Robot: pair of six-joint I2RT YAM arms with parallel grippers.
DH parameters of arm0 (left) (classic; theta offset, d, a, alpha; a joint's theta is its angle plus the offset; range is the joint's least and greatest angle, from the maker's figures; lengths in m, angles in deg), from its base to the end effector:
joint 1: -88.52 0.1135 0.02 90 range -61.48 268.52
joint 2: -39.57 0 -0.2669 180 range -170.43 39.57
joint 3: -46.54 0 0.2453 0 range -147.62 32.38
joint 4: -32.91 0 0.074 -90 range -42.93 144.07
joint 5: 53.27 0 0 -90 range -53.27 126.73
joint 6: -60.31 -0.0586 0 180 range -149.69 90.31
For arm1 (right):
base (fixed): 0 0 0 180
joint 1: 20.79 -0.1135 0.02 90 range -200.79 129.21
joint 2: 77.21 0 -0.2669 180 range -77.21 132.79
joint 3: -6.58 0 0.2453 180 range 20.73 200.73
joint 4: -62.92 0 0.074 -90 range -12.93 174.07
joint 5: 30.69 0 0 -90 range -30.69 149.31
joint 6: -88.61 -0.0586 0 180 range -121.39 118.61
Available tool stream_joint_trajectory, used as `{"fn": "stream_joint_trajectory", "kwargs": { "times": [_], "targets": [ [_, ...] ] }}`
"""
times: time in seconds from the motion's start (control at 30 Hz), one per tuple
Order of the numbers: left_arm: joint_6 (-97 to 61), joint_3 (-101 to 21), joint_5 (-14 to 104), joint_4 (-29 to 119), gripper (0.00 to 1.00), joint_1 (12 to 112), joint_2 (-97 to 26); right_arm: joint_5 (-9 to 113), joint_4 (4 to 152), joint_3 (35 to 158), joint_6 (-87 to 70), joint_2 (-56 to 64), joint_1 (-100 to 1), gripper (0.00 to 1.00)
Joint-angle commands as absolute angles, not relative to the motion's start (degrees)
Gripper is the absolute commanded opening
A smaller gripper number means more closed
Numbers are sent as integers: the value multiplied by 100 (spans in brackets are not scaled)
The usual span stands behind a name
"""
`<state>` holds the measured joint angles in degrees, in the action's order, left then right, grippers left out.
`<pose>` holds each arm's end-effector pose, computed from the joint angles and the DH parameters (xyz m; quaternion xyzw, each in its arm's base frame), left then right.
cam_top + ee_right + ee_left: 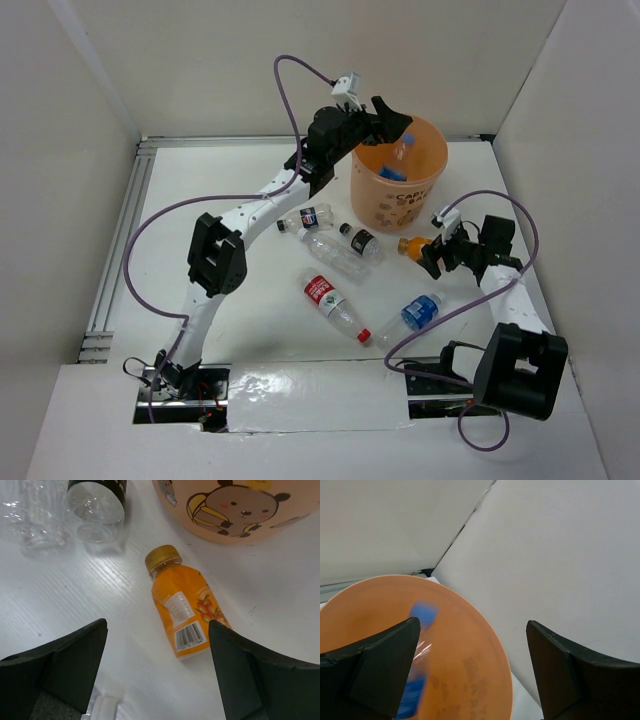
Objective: Put the plastic bottles in the bin
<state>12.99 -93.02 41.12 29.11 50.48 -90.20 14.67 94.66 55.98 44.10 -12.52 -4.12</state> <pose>0.4392 -0.3493 0.3915 0.0051 0.6187 -0.5266 0.5830 0.2239 -0.0241 0.2054 -0.3489 0.7991 0.1278 0.4726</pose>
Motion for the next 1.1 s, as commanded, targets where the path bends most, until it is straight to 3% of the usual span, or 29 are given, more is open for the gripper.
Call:
{"fn": "stream_joint_trajectory", "kwargs": {
  "times": [0.0,0.13,0.23,0.4,0.5,0.6,0.63,0.73,0.93,1.07],
  "targets": [
    [830,-9480,4043,2747,100,5037,-8745,1466,8930,5571,5334,-1095,-382,89],
    [302,-9085,4095,2931,100,5037,-8042,1598,8753,5887,5608,-454,-382,89],
    [-171,-8103,4095,3150,100,5037,-7304,1660,8928,6255,6089,177,-382,89],
    [-779,-5475,3972,3572,100,5291,-5546,1913,9245,6722,6618,1032,-453,87],
    [-1254,-4507,3920,4029,100,5467,-5115,1976,9631,6855,7093,1401,-584,78],
    [-1658,-4066,3858,4486,100,5775,-5060,2090,10298,6855,7769,1464,-708,51],
    [-1885,-3996,3858,4557,100,5906,-5121,2151,10518,6741,8006,1316,-708,40],
    [-2421,-3724,4007,4558,100,6039,-5271,1986,11527,6688,8777,703,-708,32],
    [-3056,-3784,4288,4347,100,6101,-5675,853,14066,7494,9897,-915,-760,29],
    [-3285,-3995,4236,4347,100,6101,-6062,97,14072,8696,9293,-1226,-953,29]
  ]
}}
